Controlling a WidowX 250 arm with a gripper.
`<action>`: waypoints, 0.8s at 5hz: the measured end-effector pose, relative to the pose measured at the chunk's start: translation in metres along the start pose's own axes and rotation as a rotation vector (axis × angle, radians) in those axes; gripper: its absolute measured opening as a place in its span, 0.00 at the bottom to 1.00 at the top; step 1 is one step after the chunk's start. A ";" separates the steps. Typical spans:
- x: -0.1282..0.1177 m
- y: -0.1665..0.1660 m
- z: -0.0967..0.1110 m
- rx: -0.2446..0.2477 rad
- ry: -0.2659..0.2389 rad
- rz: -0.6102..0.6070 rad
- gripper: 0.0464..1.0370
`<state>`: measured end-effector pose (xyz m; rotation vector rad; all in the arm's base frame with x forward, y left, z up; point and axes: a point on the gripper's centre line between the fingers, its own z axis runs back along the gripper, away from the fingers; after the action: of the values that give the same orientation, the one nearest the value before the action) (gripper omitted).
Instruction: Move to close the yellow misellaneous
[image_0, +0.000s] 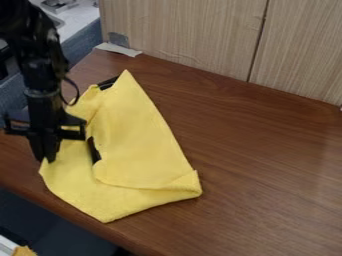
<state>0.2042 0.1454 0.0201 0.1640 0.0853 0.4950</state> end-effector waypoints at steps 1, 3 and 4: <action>-0.002 -0.001 0.024 -0.017 -0.025 -0.006 0.02; 0.016 -0.048 0.076 -0.095 -0.119 -0.084 0.02; 0.036 -0.090 0.096 -0.126 -0.200 -0.157 0.02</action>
<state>0.2888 0.0716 0.0972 0.0820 -0.1278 0.3237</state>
